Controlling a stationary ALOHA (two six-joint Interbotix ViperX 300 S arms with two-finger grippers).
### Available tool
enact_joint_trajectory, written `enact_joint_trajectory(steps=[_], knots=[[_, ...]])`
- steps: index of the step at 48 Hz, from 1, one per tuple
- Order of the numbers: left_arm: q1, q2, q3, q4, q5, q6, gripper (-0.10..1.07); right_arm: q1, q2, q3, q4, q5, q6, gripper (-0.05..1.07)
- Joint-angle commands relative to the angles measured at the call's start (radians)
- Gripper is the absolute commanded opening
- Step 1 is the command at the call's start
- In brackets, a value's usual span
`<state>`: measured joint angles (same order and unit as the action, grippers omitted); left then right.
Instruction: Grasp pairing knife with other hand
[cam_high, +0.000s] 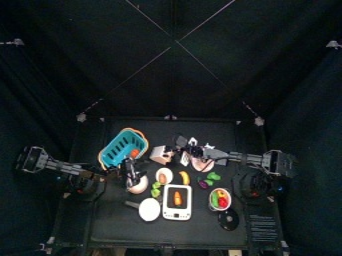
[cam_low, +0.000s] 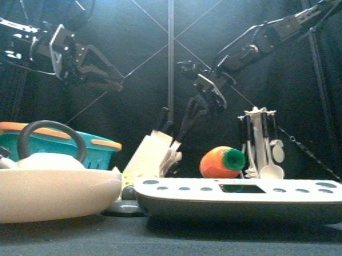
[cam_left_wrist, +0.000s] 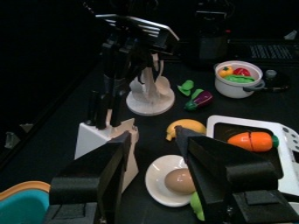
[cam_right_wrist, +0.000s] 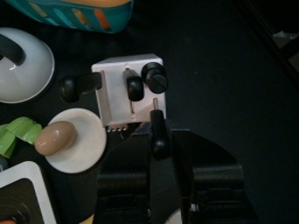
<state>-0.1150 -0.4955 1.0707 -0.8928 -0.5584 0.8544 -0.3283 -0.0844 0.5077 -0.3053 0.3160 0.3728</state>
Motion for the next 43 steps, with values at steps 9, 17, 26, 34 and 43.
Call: enact_joint_trajectory(steps=[9,17,26,34,43], knots=[[-0.002,-0.002,-0.009,0.002,-0.003,-0.002,0.83,0.025,-0.123,-0.006,-0.002,0.075,-0.002,0.40],[-0.002,-0.002,-0.009,0.003,0.000,-0.002,0.83,0.029,-0.183,0.003,0.002,0.104,-0.002,0.40],[-0.002,-0.002,-0.005,0.003,0.003,0.000,0.83,0.048,-0.255,0.037,0.000,0.146,0.000,0.40],[0.002,-0.002,-0.003,0.003,0.002,0.000,0.83,0.072,-0.331,0.080,-0.002,0.147,0.002,0.40],[0.000,-0.002,-0.003,0.005,0.003,0.000,0.83,0.124,-0.434,0.164,-0.005,0.097,0.002,0.40]])
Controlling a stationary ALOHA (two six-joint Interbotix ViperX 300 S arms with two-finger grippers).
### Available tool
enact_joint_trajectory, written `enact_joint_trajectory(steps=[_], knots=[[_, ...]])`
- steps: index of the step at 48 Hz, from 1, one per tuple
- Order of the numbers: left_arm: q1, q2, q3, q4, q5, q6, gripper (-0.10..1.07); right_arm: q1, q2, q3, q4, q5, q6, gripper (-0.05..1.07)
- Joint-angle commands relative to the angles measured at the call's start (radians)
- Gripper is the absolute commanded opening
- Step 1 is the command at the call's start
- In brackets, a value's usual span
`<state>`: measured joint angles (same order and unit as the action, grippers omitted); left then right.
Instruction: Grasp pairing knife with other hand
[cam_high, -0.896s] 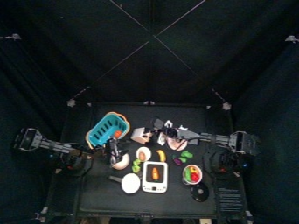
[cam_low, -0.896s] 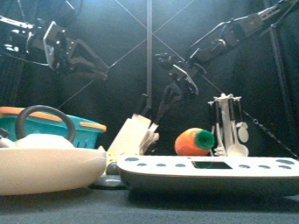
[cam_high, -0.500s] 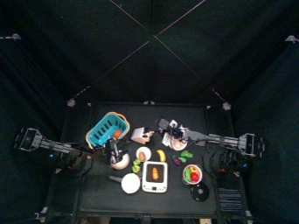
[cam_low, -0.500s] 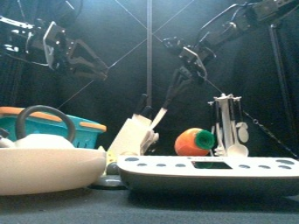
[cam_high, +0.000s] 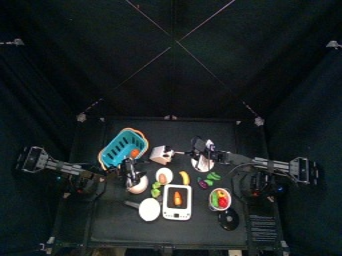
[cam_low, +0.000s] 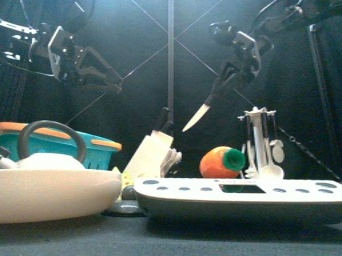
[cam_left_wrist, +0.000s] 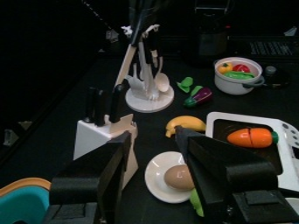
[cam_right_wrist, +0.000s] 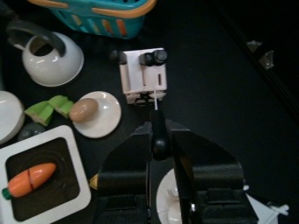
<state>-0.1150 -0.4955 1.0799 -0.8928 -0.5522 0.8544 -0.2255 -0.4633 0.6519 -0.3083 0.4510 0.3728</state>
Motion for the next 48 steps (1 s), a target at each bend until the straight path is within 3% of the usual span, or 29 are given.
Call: enact_joint_trajectory(steps=[1,13,21,34,41,48], knots=[[0.002,-0.002,-0.012,0.005,-0.003,0.000,0.83,0.028,-0.067,0.031,-0.003,-0.054,0.002,0.40],[0.002,-0.002,-0.014,0.058,-0.020,0.002,0.83,0.057,-0.229,0.236,-0.008,-0.373,0.002,0.40],[-0.015,0.023,-0.014,0.120,-0.023,-0.008,0.83,0.055,-0.279,0.374,-0.009,-0.594,-0.005,0.40],[-0.060,0.127,-0.051,0.229,-0.028,-0.081,0.83,0.060,-0.241,0.491,-0.008,-0.859,-0.006,0.40],[-0.077,0.186,-0.064,0.278,-0.060,-0.126,0.83,0.078,-0.206,0.525,-0.009,-0.934,-0.008,0.40],[-0.091,0.238,-0.071,0.282,-0.097,-0.175,0.83,0.143,-0.163,0.535,-0.006,-0.965,-0.008,0.39]])
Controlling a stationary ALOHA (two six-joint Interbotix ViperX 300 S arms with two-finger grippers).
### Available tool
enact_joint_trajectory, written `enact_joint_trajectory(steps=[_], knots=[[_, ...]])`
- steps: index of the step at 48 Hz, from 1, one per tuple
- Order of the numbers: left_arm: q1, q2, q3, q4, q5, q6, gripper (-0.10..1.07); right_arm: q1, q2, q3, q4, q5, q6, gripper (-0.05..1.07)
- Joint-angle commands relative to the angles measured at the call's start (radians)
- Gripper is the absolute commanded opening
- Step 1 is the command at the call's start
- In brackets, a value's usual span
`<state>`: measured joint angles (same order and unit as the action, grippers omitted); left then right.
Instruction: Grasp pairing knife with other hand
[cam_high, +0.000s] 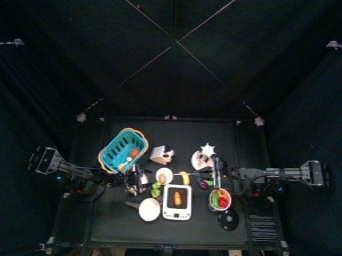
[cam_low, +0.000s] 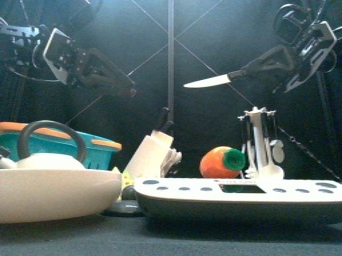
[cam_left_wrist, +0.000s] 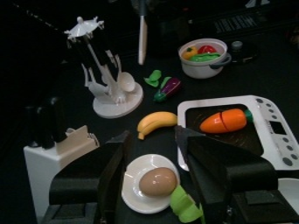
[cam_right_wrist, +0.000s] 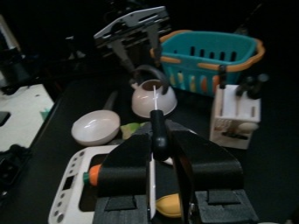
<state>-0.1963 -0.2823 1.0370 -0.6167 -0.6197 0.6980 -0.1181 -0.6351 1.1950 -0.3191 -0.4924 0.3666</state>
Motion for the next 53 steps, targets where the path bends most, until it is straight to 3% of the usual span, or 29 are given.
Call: enact_joint_trajectory(steps=[1,6,20,28,38,53], knots=[[-0.014,0.035,-0.032,0.009,-0.040,-0.029,0.83,0.044,0.014,-0.008,0.008,-0.023,-0.002,0.39],[-0.021,0.078,-0.055,0.038,-0.086,-0.066,0.83,0.077,0.040,-0.015,0.017,-0.029,-0.003,0.39],[-0.075,0.222,-0.155,0.198,-0.221,-0.183,0.83,0.080,0.086,-0.035,0.025,-0.043,-0.008,0.39],[-0.077,0.301,-0.189,0.181,-0.310,-0.255,0.83,0.075,0.104,-0.052,0.021,-0.044,-0.009,0.39],[-0.077,0.371,-0.199,0.117,-0.426,-0.272,0.83,0.075,0.126,-0.067,0.014,-0.044,-0.009,0.39],[-0.075,0.405,-0.215,0.086,-0.431,-0.273,0.82,0.075,0.143,-0.074,0.012,-0.044,-0.009,0.39]])
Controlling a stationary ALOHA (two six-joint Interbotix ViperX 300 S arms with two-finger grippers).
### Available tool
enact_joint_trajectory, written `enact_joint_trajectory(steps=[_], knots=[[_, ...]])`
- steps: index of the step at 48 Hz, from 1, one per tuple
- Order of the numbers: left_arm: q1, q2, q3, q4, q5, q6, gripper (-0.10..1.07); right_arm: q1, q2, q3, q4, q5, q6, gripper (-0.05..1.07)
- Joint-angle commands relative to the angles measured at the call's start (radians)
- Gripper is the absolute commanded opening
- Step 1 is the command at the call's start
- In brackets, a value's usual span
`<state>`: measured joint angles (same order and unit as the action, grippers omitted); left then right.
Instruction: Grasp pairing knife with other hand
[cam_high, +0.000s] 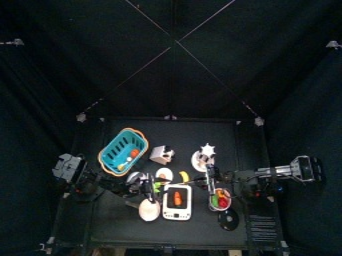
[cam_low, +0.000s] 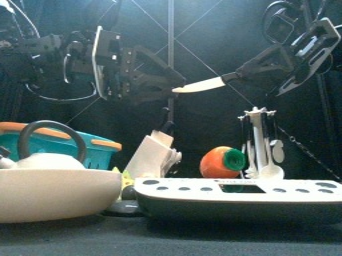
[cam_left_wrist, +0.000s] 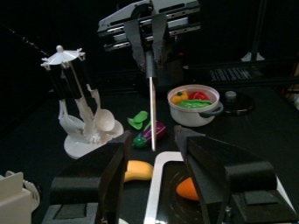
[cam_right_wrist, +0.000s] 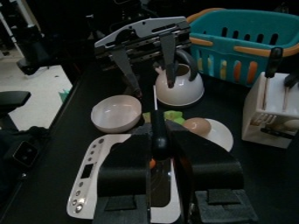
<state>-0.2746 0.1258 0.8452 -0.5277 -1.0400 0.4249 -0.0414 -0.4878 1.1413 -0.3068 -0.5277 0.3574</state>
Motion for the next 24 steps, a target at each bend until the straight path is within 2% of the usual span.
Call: enact_joint_trajectory(steps=[1,7,18,24], knots=[[0.003,-0.002,-0.023,-0.002,-0.011,0.000,0.82,-0.002,-0.005,-0.020,0.000,-0.011,0.000,0.39],[0.005,0.000,-0.023,-0.002,-0.011,0.000,0.76,-0.002,-0.005,-0.021,0.000,-0.009,0.000,0.39],[0.005,0.009,-0.025,-0.002,-0.011,0.000,0.53,-0.003,0.002,-0.021,0.000,-0.009,0.000,0.39],[0.008,0.009,-0.025,-0.003,-0.011,0.000,0.46,-0.003,0.012,-0.028,0.002,-0.009,0.002,0.39]])
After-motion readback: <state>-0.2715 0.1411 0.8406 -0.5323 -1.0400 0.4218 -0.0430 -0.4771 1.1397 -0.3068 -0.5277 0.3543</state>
